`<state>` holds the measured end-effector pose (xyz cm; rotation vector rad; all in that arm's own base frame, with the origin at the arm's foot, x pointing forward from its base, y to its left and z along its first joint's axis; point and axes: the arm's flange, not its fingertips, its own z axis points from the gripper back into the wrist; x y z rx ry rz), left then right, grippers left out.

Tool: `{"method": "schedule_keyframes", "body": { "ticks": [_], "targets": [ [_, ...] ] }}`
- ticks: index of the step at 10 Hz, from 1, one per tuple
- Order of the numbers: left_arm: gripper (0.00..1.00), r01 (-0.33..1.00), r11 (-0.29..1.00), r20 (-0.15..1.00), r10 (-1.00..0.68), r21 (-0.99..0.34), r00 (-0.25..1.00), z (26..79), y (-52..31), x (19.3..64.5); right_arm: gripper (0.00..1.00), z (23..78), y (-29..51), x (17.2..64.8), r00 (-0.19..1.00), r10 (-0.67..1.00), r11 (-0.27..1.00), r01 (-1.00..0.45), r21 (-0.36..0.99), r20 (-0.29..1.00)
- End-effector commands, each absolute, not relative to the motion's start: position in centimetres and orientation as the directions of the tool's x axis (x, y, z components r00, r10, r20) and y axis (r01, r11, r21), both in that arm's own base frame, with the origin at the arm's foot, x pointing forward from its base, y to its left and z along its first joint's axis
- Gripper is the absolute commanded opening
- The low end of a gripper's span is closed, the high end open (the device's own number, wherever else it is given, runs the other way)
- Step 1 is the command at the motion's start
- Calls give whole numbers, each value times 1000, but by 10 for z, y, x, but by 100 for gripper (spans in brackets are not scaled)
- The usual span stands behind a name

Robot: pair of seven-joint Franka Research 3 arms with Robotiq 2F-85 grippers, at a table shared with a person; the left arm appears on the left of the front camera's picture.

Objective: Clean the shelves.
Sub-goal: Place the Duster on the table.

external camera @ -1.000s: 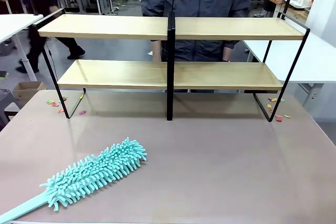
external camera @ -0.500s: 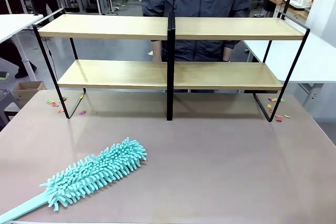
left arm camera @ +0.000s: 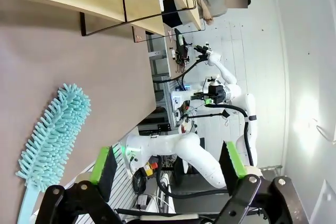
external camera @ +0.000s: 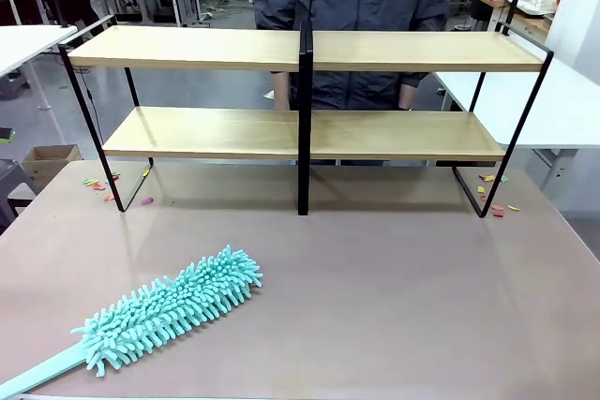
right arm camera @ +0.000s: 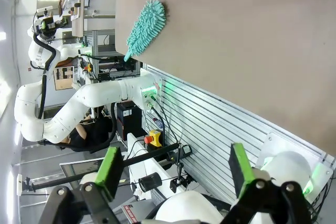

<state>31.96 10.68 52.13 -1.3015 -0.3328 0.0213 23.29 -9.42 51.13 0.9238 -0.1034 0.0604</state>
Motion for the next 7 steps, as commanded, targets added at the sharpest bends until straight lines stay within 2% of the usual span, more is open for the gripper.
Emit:
{"method": "schedule_keyframes", "body": {
  "ticks": [1, 7],
  "targets": [
    [100, 189, 269, 246, 194, -944, 950, 522, 107, 318, 100, 513, -93, 233, 991, 11, 583, -112, 805, 130],
    [100, 189, 269, 246, 194, -944, 950, 522, 107, 318, 100, 513, -93, 233, 991, 11, 583, -112, 805, 130]
  ]
}}
